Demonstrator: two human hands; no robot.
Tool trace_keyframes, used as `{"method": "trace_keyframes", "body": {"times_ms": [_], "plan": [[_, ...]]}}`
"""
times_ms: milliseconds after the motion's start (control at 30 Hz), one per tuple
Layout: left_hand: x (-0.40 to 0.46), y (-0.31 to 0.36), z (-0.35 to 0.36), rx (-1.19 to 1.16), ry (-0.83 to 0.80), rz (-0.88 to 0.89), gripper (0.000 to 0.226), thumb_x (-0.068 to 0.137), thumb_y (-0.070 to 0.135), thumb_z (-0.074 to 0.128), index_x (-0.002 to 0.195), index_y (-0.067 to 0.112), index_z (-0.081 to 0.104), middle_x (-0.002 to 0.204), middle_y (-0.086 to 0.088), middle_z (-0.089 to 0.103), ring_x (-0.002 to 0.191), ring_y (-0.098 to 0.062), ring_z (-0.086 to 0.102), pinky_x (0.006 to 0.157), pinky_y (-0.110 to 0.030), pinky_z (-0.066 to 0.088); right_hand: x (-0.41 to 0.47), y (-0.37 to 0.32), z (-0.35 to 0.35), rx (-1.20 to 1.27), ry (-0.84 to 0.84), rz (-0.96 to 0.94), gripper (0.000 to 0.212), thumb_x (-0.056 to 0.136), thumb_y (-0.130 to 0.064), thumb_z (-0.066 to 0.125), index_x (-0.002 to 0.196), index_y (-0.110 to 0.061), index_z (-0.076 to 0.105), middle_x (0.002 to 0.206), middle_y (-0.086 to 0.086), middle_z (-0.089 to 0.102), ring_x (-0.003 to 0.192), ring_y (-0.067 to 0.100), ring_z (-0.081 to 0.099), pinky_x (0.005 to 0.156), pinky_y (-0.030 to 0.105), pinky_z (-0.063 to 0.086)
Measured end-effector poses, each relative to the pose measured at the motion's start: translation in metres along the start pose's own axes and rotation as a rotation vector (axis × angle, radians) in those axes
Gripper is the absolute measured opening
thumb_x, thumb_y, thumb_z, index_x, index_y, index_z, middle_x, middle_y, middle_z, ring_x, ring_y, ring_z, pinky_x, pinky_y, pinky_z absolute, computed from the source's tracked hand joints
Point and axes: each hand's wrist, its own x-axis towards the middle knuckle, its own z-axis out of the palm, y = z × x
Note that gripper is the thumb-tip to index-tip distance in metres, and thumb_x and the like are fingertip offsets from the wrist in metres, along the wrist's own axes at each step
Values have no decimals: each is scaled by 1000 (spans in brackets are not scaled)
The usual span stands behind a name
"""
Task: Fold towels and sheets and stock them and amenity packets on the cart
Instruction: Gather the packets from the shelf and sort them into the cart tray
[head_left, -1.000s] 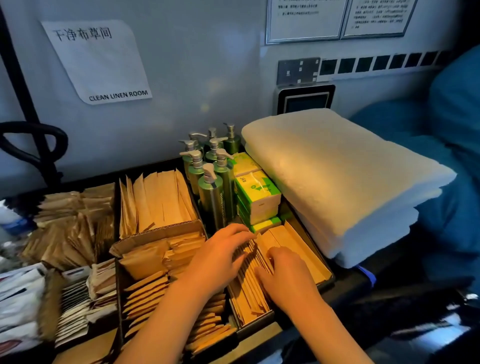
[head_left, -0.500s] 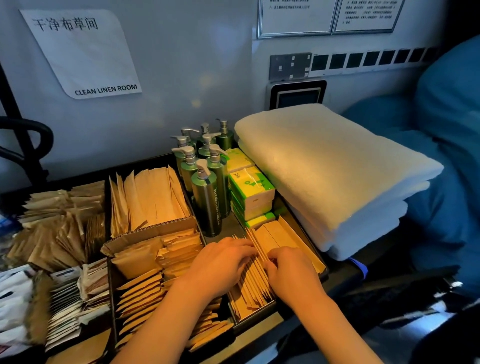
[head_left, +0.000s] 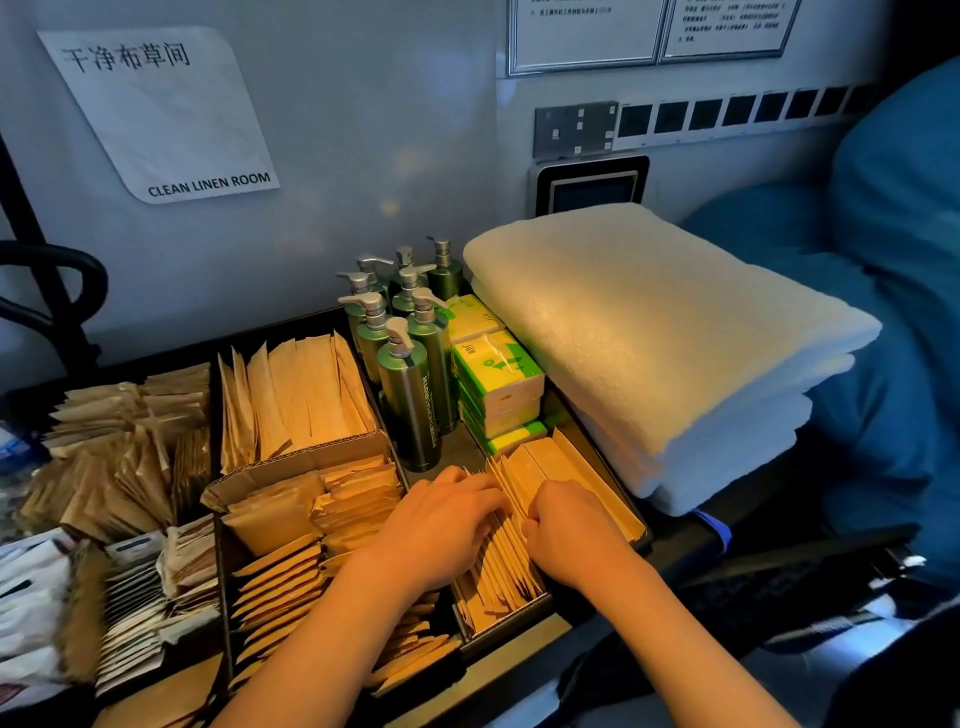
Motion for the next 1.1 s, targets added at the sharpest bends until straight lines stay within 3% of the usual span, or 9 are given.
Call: {"method": "trace_keyframes", "body": {"times_ms": [167, 333, 433, 567, 667, 900, 1100], "plan": [[2, 0, 1, -69, 28, -20, 22, 102, 39, 54, 124, 44, 58, 127, 23, 51, 111, -10, 44, 89, -35, 49, 6, -1, 3, 48, -25, 15, 19, 99, -28, 63, 113, -15, 66, 108, 7, 65, 95, 25, 64, 73, 31, 48], [2, 0, 4, -70, 44, -28, 40, 103, 31, 54, 141, 44, 53, 145, 25, 43, 117, -9, 42, 94, -35, 49, 3, -4, 14, -44, -23, -31, 21, 101, -25, 63, 120, -17, 64, 112, 6, 66, 97, 24, 64, 72, 30, 44], [1, -1, 4, -50, 23, -19, 38, 105, 32, 49, 140, 44, 58, 149, 24, 47, 118, -9, 40, 94, -35, 49, -1, -4, 13, -78, 22, -6, 23, 102, -34, 63, 120, -21, 66, 109, 3, 68, 90, 21, 61, 69, 31, 43], [0, -1, 7, -35, 1, -5, 41, 105, 37, 49, 144, 46, 52, 155, 24, 44, 140, -13, 35, 109, -42, 42, -13, 2, 13, -24, 119, -35, 22, 103, -38, 59, 118, -26, 70, 106, -3, 69, 88, 17, 63, 70, 27, 46], [0, -5, 8, -38, -35, -17, 44, 102, 44, 55, 146, 47, 49, 159, 23, 39, 149, -14, 31, 117, -46, 35, -27, 3, 22, 18, 142, -121, 24, 106, -37, 50, 116, -24, 68, 106, -5, 59, 88, 14, 60, 69, 25, 42], [12, -1, 8, -43, -74, -52, 58, 94, 36, 71, 146, 49, 49, 159, 27, 36, 149, -12, 29, 114, -45, 39, -21, 6, 18, -47, 86, -107, 27, 105, -40, 55, 121, -22, 68, 113, -2, 56, 100, 19, 63, 78, 29, 48], [-2, 3, -9, -28, -28, -48, 44, 96, 44, 66, 139, 42, 58, 156, 18, 45, 143, -15, 38, 112, -44, 42, -29, 3, 13, -1, 133, -147, 21, 102, -40, 57, 116, -27, 67, 107, -8, 52, 90, 11, 58, 77, 27, 53]]}}
